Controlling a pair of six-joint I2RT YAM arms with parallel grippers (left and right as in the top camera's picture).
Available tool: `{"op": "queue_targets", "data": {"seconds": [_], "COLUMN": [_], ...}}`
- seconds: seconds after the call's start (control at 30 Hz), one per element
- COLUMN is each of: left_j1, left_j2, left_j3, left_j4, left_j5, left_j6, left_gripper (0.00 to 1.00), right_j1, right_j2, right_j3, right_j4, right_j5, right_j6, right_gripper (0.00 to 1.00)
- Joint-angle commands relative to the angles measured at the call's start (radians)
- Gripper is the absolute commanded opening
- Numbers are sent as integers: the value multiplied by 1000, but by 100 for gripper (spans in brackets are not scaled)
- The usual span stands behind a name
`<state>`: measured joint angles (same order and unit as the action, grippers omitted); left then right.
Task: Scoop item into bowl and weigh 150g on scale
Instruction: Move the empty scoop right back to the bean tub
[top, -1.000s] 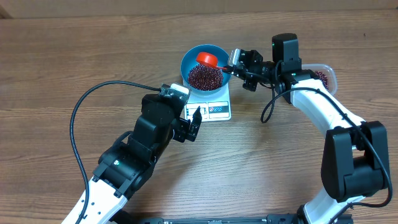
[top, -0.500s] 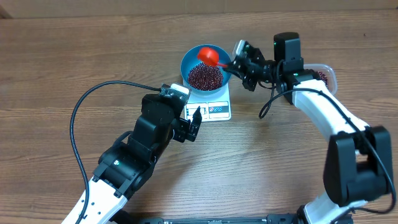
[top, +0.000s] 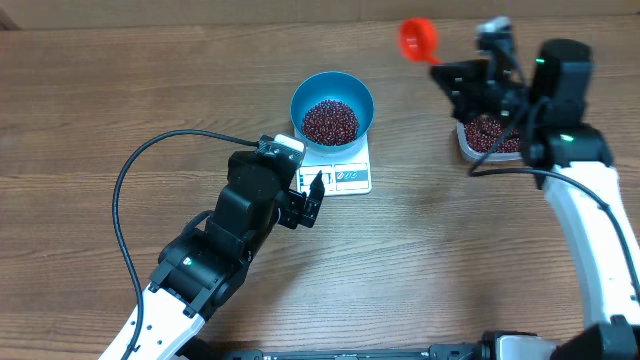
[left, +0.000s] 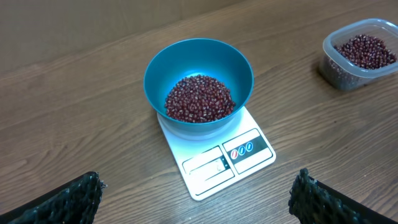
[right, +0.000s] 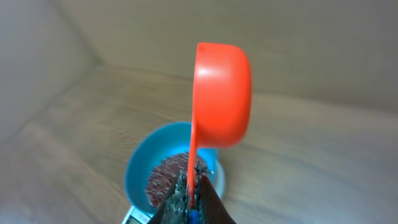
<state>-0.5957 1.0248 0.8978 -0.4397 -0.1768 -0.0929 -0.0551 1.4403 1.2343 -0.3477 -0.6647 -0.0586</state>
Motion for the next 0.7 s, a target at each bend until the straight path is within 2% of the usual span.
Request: {"op": "queue_targets", "data": {"seconds": [0.0, 0.23, 0.43, 0.67], "left_j1": [0, 0, 0, 0], "left_j2": [-19, -19, -19, -19], "left_j3": [3, 3, 3, 3], "left_j4": [3, 4, 4, 4], "left_j5": [-16, -14, -14, -14], "left_j6": [27, 27, 27, 27], "left_gripper": [100, 99, 99, 100], "right_j1": [-63, -165, -181, -181], "right_j2": [-52, -64, -52, 22], "right_j3": [3, 3, 3, 2], "right_j4": [-73, -269, -372, -438], "right_j5": [145, 307, 506, 554], "right_j6": [63, 51, 50, -2], "right_gripper": [4, 4, 3, 4]}}
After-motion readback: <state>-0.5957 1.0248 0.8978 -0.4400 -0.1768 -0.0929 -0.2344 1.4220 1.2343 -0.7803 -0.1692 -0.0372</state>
